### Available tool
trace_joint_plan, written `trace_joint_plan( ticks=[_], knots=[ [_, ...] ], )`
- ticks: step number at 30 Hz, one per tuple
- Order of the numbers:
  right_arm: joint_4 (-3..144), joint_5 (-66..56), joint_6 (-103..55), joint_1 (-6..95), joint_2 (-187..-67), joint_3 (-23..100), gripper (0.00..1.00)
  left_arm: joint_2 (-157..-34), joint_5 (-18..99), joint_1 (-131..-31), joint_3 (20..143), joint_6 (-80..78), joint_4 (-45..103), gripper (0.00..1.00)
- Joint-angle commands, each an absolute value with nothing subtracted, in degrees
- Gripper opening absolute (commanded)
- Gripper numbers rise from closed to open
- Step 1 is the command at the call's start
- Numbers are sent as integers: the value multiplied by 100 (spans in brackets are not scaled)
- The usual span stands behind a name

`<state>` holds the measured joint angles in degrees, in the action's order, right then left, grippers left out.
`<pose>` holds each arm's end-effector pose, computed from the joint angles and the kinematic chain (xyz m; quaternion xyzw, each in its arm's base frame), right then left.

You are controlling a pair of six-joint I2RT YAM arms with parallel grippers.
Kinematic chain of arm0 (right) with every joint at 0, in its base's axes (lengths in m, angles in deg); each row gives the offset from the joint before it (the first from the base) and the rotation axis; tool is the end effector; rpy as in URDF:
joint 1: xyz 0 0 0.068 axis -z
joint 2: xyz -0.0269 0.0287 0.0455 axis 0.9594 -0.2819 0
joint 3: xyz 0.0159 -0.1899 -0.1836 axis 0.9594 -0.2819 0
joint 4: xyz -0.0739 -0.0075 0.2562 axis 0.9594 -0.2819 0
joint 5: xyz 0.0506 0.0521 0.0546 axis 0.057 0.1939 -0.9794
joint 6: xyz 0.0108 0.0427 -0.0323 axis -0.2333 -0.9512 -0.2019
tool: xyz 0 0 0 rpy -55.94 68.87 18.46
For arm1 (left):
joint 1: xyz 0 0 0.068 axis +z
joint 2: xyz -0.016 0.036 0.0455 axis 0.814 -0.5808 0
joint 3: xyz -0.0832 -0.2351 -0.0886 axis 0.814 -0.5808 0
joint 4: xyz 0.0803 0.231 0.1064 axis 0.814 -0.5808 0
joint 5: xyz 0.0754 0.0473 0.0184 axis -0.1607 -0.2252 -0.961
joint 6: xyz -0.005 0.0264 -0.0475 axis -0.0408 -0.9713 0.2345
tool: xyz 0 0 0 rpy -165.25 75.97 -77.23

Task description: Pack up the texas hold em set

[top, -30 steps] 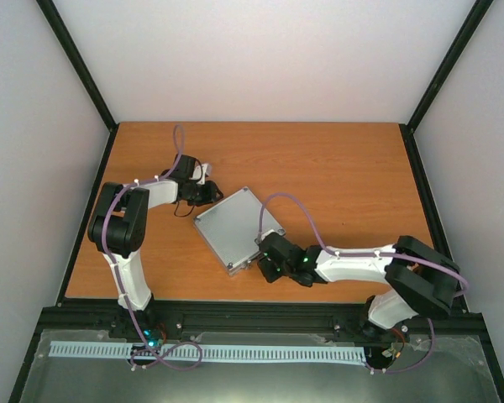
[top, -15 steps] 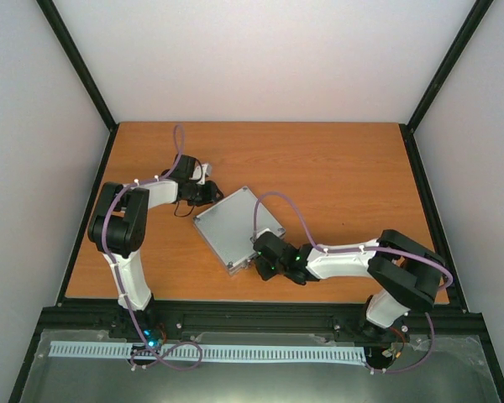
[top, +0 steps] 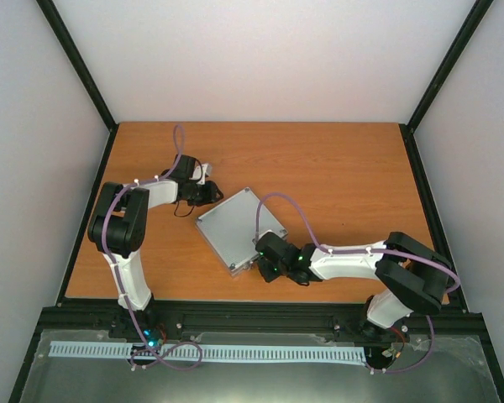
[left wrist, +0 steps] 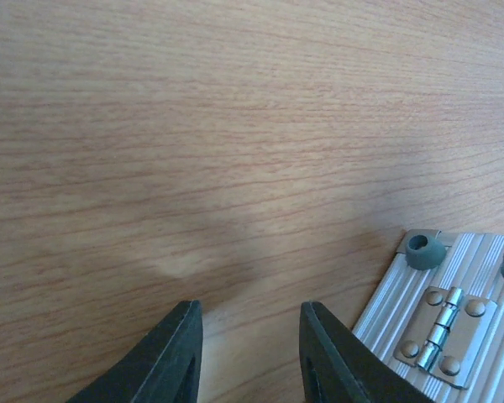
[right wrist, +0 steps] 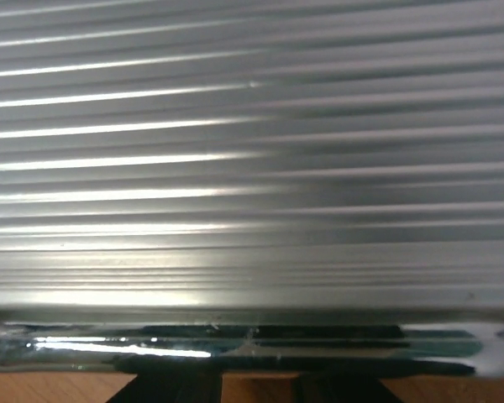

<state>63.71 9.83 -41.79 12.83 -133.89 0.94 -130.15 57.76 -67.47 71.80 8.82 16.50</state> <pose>0.1389 0.2392 0.1217 -0.2811 0.9163 0.1440 0.2462 0.3641 -0.1002 0.1193 -0.0054 0.9390 -0.2834 0.1949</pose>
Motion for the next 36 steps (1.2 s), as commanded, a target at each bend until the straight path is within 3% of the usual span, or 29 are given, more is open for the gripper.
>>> trace_joint_plan(
  ticks=[1, 12, 22, 28, 36],
  knots=[
    [5917, 1134, -3988, 1280, -13137, 371, 21, -13023, 5780, -6783, 7287, 776, 1407, 34],
    [5739, 1329, -3833, 1303, -13158, 697, 29, -12979, 5809, -6792, 7238, 763, 1423, 34],
    [5625, 1329, -3760, 1371, -13199, 806, 30, -12963, 5816, -6819, 7212, 762, 1424, 34],
    [5770, 1001, -3943, 1377, -13301, 574, 42, -12966, 5816, -6822, 7193, 760, 1449, 34],
    [5831, 1036, -3970, 1377, -13693, 538, 38, -12989, 5815, -6829, 7194, 759, 1450, 34]
  ],
)
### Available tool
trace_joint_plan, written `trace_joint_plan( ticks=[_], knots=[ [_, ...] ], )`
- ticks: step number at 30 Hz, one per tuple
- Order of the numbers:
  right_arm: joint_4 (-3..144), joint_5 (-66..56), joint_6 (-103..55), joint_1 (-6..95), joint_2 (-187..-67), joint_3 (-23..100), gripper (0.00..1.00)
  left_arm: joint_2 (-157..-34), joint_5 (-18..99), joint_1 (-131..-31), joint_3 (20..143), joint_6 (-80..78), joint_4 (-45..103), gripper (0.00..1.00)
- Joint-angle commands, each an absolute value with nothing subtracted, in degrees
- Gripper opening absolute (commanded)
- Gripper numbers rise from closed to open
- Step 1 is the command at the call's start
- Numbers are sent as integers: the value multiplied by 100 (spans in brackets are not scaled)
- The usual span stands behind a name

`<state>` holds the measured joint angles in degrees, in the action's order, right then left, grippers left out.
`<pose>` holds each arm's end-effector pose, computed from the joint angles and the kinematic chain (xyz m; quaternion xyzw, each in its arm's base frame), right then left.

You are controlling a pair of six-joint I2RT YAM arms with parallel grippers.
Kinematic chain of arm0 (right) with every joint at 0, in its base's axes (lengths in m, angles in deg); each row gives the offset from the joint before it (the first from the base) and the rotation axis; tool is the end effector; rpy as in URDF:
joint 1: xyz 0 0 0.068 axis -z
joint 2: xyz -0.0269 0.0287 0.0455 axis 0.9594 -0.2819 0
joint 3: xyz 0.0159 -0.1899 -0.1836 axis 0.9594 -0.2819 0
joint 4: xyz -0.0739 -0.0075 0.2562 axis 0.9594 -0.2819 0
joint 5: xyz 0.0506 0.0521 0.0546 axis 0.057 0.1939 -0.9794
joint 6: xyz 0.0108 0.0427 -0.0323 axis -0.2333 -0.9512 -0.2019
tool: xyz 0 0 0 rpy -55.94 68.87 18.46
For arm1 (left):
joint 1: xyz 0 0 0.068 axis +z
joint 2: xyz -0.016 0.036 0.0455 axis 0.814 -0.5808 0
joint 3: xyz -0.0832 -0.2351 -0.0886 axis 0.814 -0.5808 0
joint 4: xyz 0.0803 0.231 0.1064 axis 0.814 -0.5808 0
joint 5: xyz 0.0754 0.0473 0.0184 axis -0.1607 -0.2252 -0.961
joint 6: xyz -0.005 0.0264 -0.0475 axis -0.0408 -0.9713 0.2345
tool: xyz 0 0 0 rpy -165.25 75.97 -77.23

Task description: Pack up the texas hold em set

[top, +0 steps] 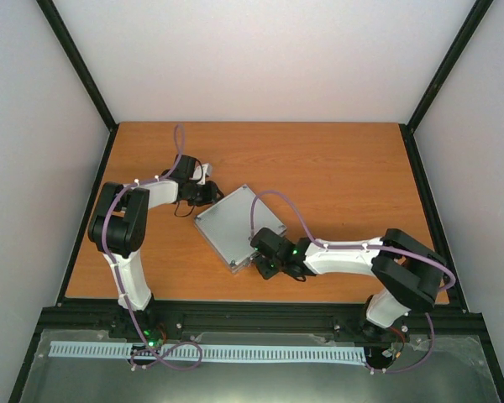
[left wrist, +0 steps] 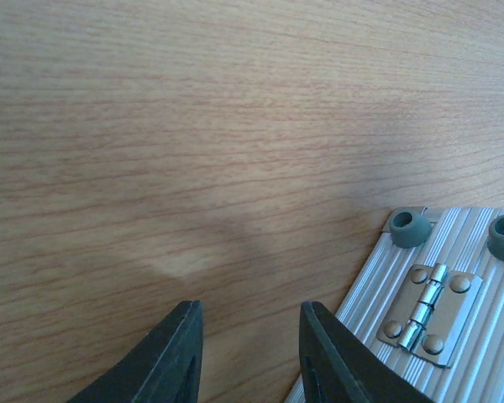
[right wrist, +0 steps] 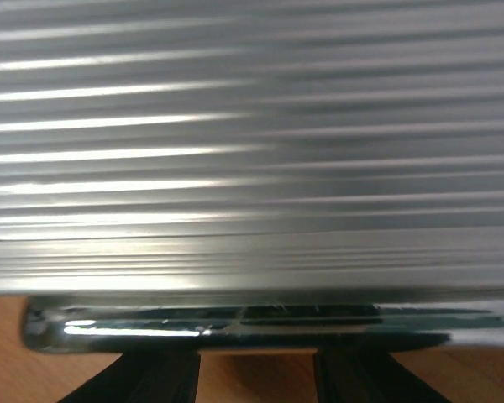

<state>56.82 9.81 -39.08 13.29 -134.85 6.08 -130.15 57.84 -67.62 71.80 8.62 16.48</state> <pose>0.1460 0.2472 0.1346 -0.3026 0.9161 0.1220 0.2331 0.3638 -0.1012 0.1193 -0.0024 0.9389 -0.2839 0.1946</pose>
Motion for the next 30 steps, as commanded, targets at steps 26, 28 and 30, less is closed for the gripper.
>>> trace_joint_plan(
  ticks=[26, 28, 30],
  knots=[
    [6285, 630, -4086, 1447, -13012, -54, 3, -12983, 5777, -6829, 7185, 744, 1415, 34],
    [6297, 508, -4058, 1524, -12947, -68, 3, -12980, 5778, -6826, 7201, 739, 1415, 34],
    [6364, 313, -3995, 1588, -12963, -82, 3, -12965, 5777, -6829, 7212, 742, 1406, 33]
  ],
)
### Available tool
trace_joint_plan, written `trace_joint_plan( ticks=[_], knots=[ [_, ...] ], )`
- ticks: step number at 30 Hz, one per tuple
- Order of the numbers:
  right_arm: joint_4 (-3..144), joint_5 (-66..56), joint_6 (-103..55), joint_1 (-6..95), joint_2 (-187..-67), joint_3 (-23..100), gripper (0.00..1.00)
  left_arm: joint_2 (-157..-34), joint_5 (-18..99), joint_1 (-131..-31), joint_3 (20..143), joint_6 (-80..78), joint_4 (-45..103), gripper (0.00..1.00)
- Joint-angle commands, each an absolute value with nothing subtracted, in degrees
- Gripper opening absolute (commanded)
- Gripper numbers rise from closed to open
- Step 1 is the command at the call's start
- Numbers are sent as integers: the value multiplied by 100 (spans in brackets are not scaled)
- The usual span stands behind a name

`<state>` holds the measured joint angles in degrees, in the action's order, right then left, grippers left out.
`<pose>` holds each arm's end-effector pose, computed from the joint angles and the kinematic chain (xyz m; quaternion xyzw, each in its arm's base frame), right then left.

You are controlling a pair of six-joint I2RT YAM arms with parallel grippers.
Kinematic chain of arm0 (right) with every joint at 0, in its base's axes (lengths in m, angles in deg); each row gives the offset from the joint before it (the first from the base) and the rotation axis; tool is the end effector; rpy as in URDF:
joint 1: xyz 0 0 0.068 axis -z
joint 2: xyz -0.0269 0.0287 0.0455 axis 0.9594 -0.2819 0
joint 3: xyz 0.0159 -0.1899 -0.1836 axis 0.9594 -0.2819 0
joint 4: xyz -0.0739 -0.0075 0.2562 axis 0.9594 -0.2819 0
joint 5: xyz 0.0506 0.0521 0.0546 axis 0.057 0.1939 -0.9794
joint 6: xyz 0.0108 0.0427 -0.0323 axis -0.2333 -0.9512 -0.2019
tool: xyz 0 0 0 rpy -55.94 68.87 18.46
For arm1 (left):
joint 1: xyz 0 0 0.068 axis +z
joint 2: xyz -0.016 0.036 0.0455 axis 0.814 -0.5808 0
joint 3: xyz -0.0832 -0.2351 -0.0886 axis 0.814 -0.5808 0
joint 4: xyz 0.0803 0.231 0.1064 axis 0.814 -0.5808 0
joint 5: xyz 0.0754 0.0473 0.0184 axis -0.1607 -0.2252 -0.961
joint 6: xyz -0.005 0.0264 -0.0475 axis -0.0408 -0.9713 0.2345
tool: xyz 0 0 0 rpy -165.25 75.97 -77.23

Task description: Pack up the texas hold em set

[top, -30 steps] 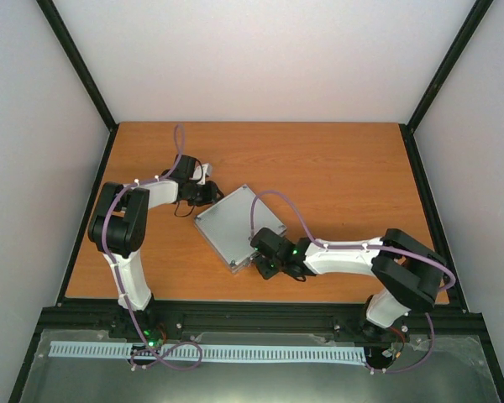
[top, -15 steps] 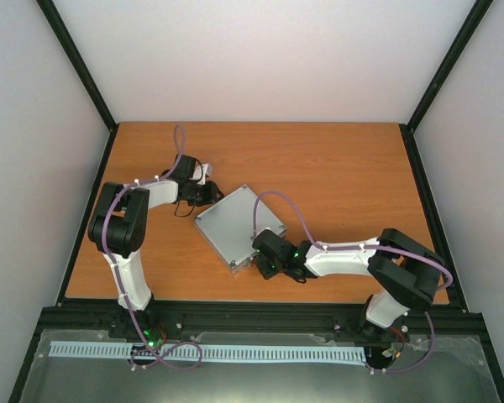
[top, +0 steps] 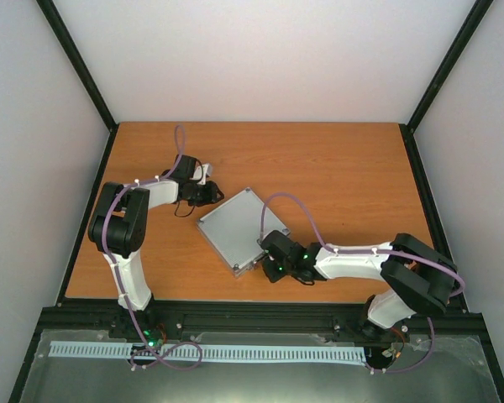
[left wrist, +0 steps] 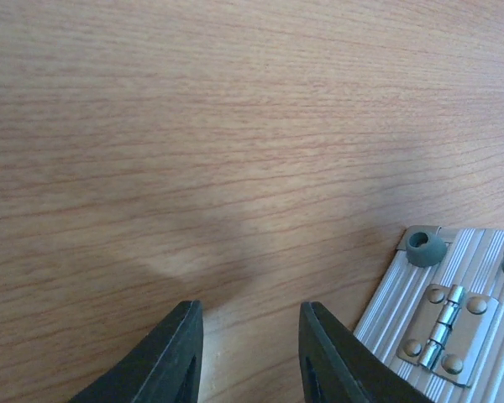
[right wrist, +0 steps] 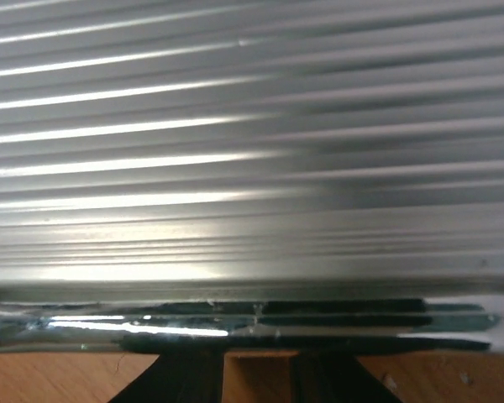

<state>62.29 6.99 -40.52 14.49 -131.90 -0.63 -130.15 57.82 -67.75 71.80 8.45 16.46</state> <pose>0.1395 0.2280 0.1216 -0.2860 0.9185 0.1502 0.2282 0.3636 -0.1020 0.1192 0.0000 0.9390 -0.2836 0.1946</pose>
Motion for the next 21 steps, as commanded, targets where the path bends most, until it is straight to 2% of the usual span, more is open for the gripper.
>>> trace_joint_plan(
  ticks=[1, 9, 21],
  knots=[
    [6388, 220, -3969, 1610, -12980, -85, 3, -12941, 5774, -6829, 7212, 748, 1406, 33],
    [6160, -217, -3730, 1822, -13235, 304, 3, -12754, 5781, -6850, 7273, 748, 1372, 33],
    [4168, -214, -2962, 1878, -13593, 1908, 3, -12688, 5751, -7031, 7309, 641, 1301, 33]
  ],
)
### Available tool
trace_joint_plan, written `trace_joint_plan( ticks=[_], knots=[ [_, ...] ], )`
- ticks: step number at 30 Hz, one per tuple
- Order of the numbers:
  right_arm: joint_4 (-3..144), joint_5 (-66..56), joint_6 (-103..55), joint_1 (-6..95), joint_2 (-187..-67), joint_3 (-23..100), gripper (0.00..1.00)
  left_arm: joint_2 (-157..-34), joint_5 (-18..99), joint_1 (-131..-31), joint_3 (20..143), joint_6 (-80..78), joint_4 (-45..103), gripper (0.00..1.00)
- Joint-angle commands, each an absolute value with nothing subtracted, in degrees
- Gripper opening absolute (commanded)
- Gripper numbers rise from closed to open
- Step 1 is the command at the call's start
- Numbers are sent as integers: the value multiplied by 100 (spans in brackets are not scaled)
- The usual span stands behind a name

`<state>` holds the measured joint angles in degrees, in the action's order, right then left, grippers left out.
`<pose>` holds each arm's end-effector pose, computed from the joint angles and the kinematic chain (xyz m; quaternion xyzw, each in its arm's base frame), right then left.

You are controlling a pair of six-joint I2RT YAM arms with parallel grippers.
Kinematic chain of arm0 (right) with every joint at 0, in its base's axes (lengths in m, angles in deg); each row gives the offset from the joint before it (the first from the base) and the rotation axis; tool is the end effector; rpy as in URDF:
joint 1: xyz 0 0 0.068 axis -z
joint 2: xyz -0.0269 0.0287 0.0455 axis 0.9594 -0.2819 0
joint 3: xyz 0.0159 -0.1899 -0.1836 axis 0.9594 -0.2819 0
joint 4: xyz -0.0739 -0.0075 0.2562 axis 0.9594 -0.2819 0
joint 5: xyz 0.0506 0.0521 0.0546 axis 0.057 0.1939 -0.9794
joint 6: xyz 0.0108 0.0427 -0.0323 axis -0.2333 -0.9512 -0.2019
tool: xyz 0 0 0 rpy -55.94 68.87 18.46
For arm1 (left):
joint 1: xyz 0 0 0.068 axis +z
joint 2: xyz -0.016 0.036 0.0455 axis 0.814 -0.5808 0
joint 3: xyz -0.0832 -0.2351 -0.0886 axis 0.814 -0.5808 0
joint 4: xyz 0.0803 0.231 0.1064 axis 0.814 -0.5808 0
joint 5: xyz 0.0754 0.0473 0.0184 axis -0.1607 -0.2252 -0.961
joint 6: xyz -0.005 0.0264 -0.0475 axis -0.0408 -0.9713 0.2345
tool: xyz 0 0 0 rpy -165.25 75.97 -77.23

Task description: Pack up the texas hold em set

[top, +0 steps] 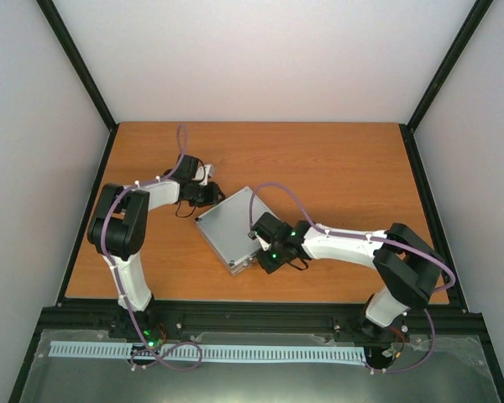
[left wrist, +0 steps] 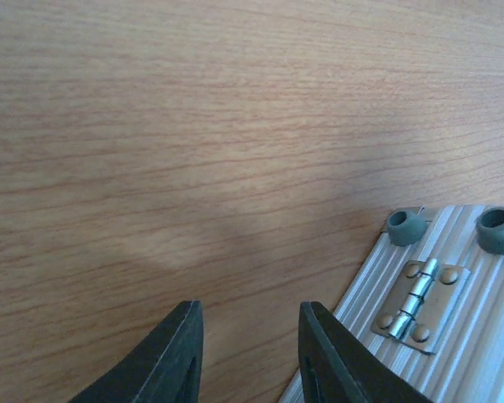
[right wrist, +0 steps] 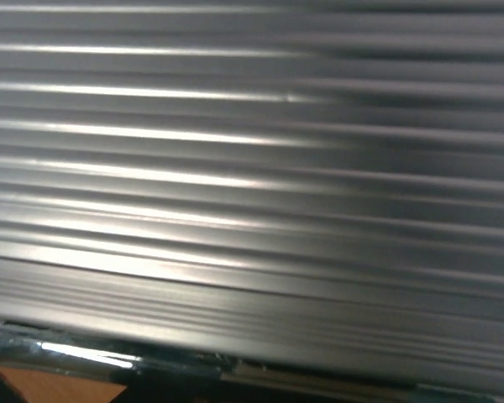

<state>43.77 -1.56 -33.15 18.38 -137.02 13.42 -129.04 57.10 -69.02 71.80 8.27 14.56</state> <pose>0.1658 0.2437 0.1480 -0.3366 0.9218 0.1387 0.1334 0.3583 -0.1089 0.1241 0.0085 0.9419 -0.2784 0.1878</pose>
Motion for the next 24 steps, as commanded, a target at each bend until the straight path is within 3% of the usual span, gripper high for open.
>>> trace_joint_plan(
  ticks=[1, 16, 24],
  knots=[
    [4089, -181, -2936, 1878, -13585, 1971, 3, -12670, 5755, -7038, 7301, 647, 1308, 33],
    [3933, -709, -2721, 1939, -14287, 2109, 3, -12535, 5694, -7266, 7270, 638, 1297, 32],
    [4063, -830, -2754, 2026, -14322, 2045, 3, -11325, 5462, -7276, 7174, 754, 1243, 31]
  ],
)
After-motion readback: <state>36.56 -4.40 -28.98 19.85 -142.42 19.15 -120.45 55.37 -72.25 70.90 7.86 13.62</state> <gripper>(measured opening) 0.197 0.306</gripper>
